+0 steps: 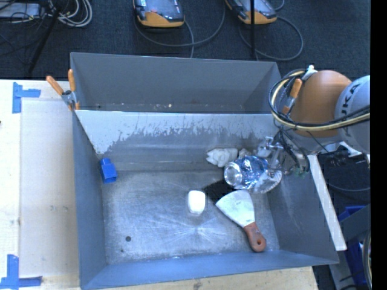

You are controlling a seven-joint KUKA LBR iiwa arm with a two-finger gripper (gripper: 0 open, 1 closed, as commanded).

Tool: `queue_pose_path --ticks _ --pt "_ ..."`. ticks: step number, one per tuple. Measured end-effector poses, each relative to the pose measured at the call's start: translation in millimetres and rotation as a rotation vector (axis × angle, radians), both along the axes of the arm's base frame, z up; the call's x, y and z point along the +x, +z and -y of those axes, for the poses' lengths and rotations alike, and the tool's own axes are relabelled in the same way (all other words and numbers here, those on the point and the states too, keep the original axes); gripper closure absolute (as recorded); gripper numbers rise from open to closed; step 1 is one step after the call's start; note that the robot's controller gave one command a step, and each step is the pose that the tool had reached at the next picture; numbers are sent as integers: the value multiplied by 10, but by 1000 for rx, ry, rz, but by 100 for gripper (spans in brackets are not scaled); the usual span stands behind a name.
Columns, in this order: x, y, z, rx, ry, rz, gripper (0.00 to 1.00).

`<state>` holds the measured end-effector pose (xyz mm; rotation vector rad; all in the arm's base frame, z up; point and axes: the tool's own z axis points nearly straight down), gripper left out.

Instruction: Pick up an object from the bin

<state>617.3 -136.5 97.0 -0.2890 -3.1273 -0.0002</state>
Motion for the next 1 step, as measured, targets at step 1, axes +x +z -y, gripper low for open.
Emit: queue_pose_path --ticks 1 --pt "-11 168 -3 2 0 -5 100"
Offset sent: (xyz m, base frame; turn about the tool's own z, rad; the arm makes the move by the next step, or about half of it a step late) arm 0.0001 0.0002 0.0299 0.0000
